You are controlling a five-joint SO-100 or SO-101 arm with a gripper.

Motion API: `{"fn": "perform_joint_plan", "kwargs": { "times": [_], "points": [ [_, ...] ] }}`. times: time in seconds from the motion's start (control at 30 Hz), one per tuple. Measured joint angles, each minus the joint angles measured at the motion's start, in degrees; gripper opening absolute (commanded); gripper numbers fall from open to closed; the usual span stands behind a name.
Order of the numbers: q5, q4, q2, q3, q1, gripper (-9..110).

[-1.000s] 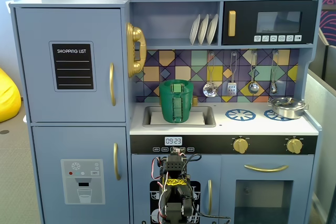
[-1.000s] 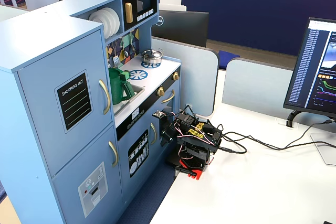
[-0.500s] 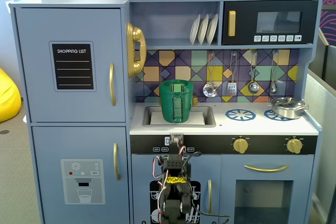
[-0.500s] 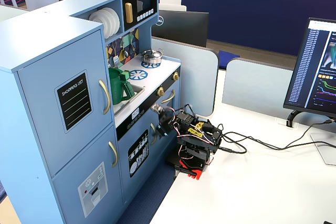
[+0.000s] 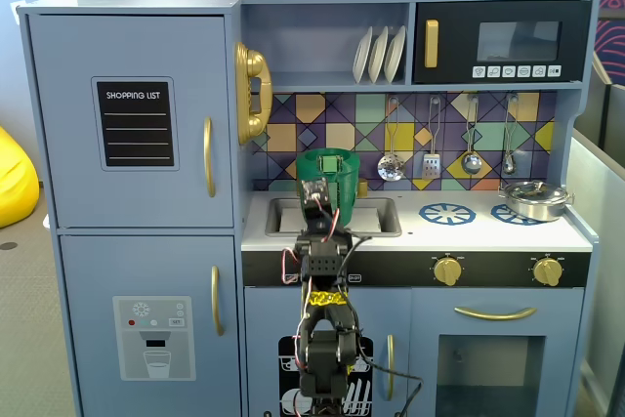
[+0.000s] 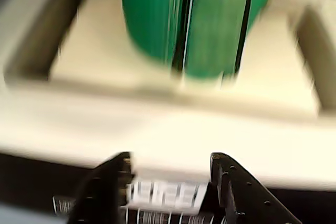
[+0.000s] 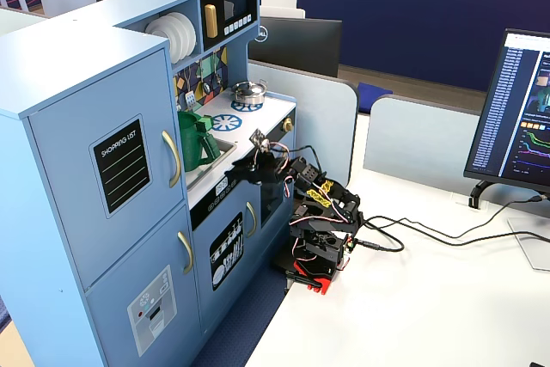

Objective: Take off the lid from the green recipient and place it on the counter

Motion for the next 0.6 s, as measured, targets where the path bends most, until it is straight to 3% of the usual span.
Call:
{"fn": "perform_joint_plan", "kwargs": {
  "times": [0.27,0.6],
  "points": [
    [2.3,-9.2,-6.9,-8.3,2.3,35],
    [5.4,-13.7,-15.6,-17.0,4.3,36]
  ]
}}
